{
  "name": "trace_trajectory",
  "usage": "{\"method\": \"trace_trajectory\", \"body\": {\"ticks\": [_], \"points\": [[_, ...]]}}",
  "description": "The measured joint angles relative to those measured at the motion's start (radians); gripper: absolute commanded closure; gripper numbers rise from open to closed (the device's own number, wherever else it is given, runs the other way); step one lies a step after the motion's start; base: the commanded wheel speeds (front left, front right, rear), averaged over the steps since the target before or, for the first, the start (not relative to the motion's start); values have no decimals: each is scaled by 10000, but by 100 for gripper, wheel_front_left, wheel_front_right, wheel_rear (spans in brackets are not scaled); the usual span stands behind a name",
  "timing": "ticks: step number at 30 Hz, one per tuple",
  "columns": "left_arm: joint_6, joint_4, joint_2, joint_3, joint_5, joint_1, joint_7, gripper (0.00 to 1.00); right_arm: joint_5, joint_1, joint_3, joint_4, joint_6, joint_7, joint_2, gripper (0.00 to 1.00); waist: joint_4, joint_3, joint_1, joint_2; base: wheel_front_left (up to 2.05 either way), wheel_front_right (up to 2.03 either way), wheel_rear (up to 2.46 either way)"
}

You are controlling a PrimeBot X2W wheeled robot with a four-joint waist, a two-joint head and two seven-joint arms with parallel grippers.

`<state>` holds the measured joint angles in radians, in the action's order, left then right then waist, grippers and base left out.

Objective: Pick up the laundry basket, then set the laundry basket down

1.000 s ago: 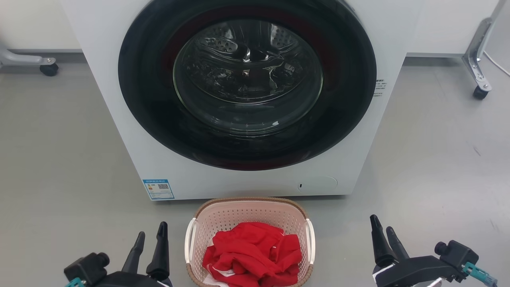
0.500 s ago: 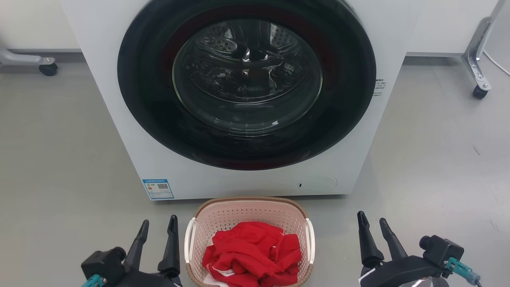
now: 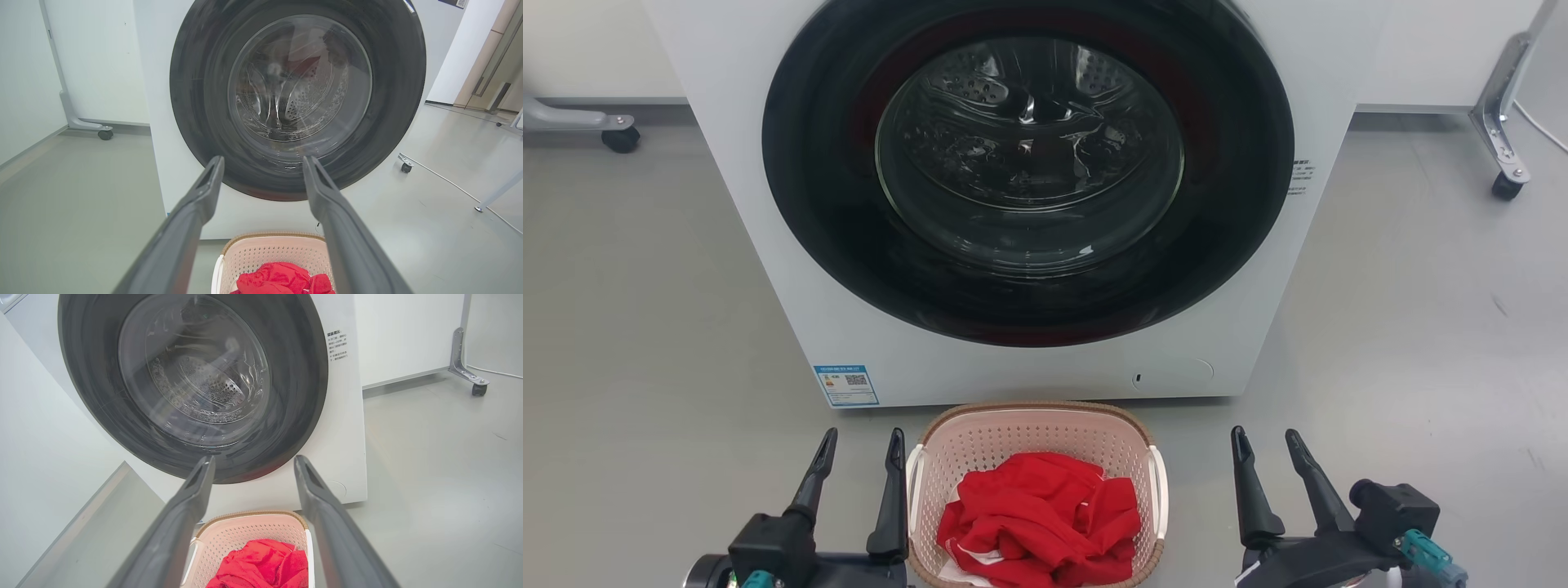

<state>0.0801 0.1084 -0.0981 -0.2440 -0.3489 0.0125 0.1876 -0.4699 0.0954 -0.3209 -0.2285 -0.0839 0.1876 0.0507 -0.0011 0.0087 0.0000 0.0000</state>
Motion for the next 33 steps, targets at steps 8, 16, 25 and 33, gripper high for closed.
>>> {"method": "trace_trajectory", "body": {"ticks": [8,16,25,33], "points": [[180,-247,-10,-192,1181,-34,311,0,1151,20,-293,174,-184,272,13,0,-8,42,1,0,0,0,0],[391,-495,0,-268,2176,-219,581,0,2280,88,-546,301,-405,585,23,0,-27,83,0,0,0,0,0],[443,-523,54,-169,2326,-223,656,0,2452,175,-527,355,-428,619,23,0,-34,113,0,0,0,0,0],[443,-518,86,-65,2270,-229,656,0,2506,174,-476,355,-428,619,21,0,-33,121,0,0,0,0,0]]}}
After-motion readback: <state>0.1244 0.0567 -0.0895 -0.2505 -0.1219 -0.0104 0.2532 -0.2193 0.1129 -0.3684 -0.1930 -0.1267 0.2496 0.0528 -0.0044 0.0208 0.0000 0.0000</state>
